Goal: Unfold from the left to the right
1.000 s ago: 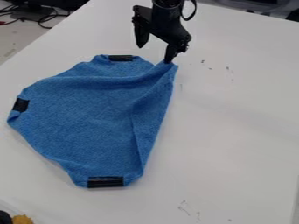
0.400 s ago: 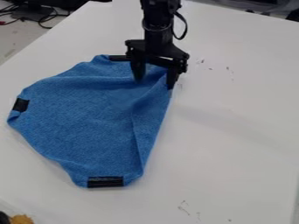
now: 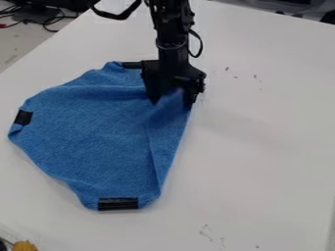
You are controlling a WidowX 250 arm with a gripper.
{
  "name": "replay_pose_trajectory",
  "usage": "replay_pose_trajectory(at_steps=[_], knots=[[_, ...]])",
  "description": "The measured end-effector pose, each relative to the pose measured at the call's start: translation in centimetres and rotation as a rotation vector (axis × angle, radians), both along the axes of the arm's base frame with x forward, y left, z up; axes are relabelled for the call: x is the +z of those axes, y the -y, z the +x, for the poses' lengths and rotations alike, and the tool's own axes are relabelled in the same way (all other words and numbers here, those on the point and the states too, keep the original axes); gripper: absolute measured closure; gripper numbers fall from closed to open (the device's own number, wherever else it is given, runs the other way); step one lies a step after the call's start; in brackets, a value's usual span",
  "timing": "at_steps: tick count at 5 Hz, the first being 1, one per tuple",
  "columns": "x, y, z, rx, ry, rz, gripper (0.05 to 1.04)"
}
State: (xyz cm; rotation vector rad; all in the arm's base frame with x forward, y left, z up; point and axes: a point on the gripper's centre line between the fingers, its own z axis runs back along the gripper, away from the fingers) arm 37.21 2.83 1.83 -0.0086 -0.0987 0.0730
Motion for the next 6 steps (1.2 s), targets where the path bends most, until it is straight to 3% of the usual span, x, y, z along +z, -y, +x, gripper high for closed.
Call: replay_pose_trajectory(at_steps=[1, 2, 3, 4, 6], knots=[[0.2, -0.3, 0.4, -0.017, 0.001, 0.007, 0.394], [1.0, -0.8, 0.8, -0.028, -0.007, 0.043, 0.697], [1.4, 0.0, 1.2, -0.062, -0.005, 0.088, 0.917], [1.5, 1.3, 1.3, -0.071, 0.001, 0.11, 1.02], [1.0, 5.2, 1.3, -0.061, 0.034, 0.058, 1.031]])
